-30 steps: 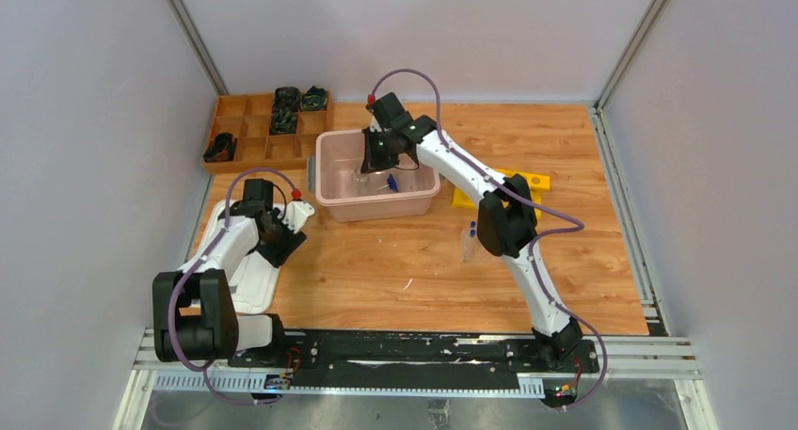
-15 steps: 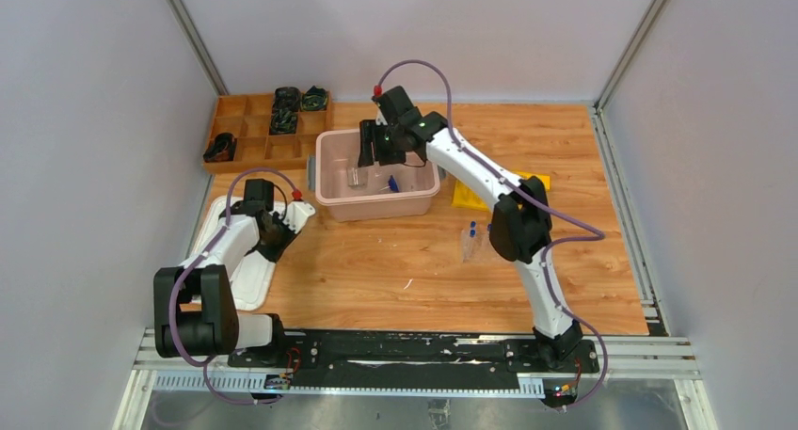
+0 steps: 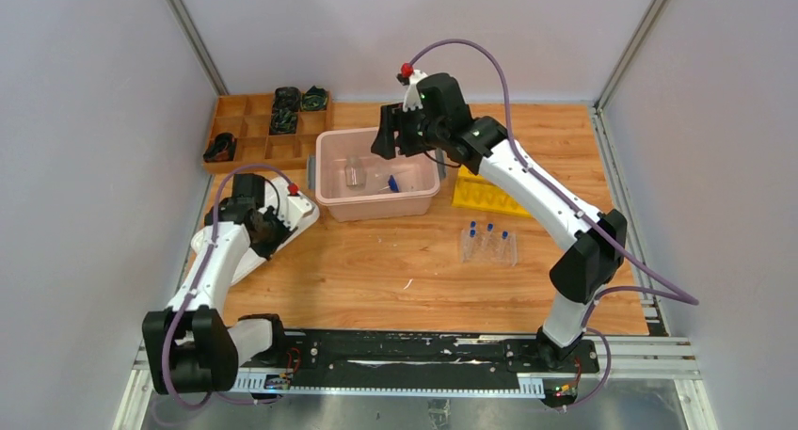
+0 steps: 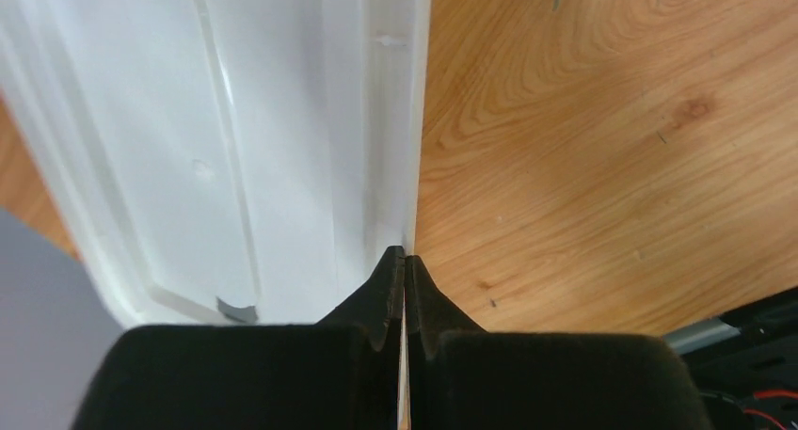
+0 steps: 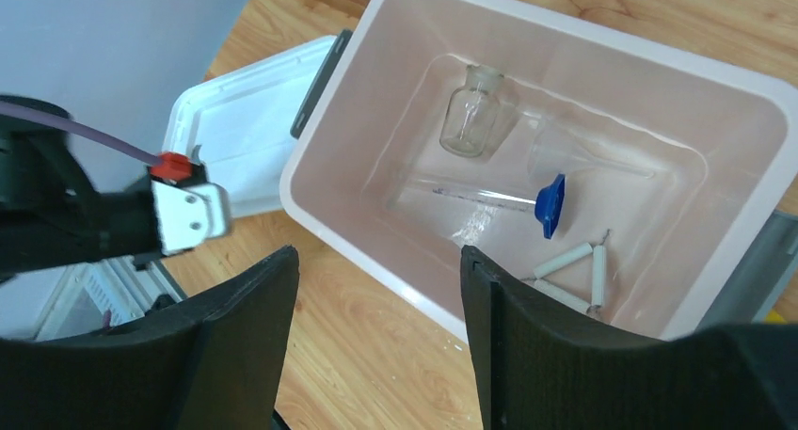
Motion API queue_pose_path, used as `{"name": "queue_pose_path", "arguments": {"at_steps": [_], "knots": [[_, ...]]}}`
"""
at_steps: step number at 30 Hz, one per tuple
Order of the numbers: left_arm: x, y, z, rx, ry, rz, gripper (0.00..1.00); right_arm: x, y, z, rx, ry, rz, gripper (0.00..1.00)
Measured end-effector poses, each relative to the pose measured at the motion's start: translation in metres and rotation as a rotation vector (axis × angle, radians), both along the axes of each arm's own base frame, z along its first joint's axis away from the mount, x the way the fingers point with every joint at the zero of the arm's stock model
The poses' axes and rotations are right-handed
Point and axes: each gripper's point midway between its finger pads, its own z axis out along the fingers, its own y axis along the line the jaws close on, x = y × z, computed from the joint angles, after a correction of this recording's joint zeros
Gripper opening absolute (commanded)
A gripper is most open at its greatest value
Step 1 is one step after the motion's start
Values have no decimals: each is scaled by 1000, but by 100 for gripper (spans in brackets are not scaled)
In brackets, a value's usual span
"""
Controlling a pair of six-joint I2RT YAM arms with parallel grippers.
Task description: Organize the chemistry lab equipment
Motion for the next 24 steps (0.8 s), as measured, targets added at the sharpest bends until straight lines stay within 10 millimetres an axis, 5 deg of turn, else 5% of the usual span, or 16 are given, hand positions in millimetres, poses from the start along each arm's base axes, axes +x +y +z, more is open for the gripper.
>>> {"name": "queue_pose_path", "arguments": {"at_steps": [4,9,15,24], "knots": [[-3,-1,38,8,-65,-42,0,-13,1,-11,-16,-6,79,64],[-28,-9,79,-4,-90,-131,0,-37,17,-30,1,-31,293,78],[-69,-28,102,-54,-25,-257,0,-99,29,-61,-51,-240,651,87],[-96,-45,127,-92,17,-366,0,-182,50,-35,-20,-647,1059,89]]}}
